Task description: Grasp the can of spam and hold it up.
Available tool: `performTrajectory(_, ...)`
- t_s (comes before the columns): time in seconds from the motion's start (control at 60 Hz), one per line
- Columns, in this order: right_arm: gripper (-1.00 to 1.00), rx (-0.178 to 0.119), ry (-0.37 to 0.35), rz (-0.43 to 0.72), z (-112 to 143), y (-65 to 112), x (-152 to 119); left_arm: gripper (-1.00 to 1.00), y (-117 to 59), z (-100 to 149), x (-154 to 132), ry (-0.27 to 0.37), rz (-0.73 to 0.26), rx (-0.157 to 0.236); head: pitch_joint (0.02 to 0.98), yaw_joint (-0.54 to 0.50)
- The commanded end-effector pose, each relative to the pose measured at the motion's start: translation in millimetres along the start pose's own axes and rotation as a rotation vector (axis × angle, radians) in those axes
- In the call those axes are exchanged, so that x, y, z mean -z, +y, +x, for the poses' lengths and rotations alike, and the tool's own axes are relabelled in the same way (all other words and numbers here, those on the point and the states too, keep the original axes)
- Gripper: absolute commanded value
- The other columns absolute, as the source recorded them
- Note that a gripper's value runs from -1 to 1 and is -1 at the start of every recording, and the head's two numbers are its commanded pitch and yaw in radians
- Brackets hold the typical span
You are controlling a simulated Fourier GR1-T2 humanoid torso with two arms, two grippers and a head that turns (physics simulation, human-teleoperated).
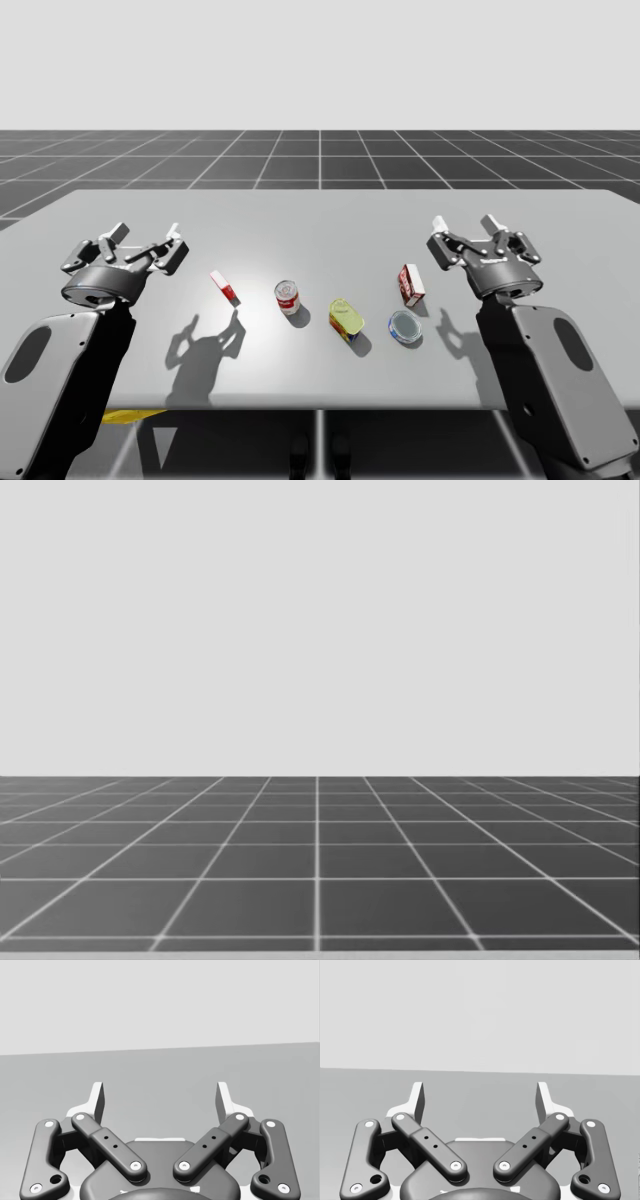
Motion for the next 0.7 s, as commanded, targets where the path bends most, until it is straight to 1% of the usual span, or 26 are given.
performTrajectory(0.017, -1.0, -0.003, -0.01, -0.057, -0.4, 2.3, -2.6, -1.0, 0.2, -0.3, 0.2, 0.0, -0.001, 0.0, 0.023, -0.01)
performTrajectory(0.033, -1.0, -0.003, -0.002, -0.022, -0.4, 1.1, -1.8, -1.0, 0.2, -0.3, 0.2, 0.0, -0.002, 0.0, 0.024, -0.01)
performTrajectory(0.05, -1.0, -0.006, 0.0, -0.018, 0.2, 1.1, -1.8, -1.0, 0.1, -0.3, 0.2, 0.0, -0.002, 0.0, 0.026, -0.01)
performTrajectory(0.1, -1.0, 0.012, -0.005, -0.031, 1.4, 0.4, -0.7, -1.0, 0.0, -0.4, 0.1, -0.001, -0.003, 0.0, 0.03, -0.01)
performTrajectory(0.133, -1.0, 0.009, -0.007, -0.041, 1.4, -0.5, 1.0, -1.0, -0.1, -0.4, 0.1, -0.002, -0.004, 0.001, 0.038, -0.01)
performTrajectory(0.183, -1.0, 0.011, 0.014, -0.027, 0.2, -1.7, 1.4, -1.0, -0.1, -0.5, 0.2, -0.003, -0.006, 0.001, 0.068, 0.0)
performTrajectory(0.25, -1.0, 0.009, 0.013, -0.027, 0.3, -1.6, 1.5, -1.0, -0.2, -0.4, 0.2, -0.003, -0.006, 0.0, 0.108, 0.0)
performTrajectory(0.317, -1.0, 0.008, 0.01, -0.027, 0.4, -1.4, 1.5, -1.0, -0.3, -0.5, 0.2, -0.003, -0.007, 0.001, 0.169, 0.0)
performTrajectory(0.333, -1.0, 0.004, 0.009, -0.027, 0.2, -1.1, 1.6, -1.0, -0.3, -0.5, 0.2, -0.003, -0.007, 0.001, 0.209, 0.0)
performTrajectory(0.5, -1.0, 0.0, 0.011, -0.029, -0.3, -1.0, 2.0, -1.0, 0.0, -0.4, 0.4, -0.003, -0.006, 0.003, 0.371, 0.0)
performTrajectory(0.533, -1.0, 0.0, 0.011, -0.03, -0.1, -1.1, 2.0, -1.0, 0.3, -0.4, 0.5, -0.002, -0.007, 0.002, 0.424, 0.01)
performTrajectory(0.7, -1.0, -0.003, 0.01, -0.032, 0.3, -1.7, 1.9, -1.0, 1.2, -0.3, 0.7, -0.002, -0.004, 0.002, 0.547, 0.01)
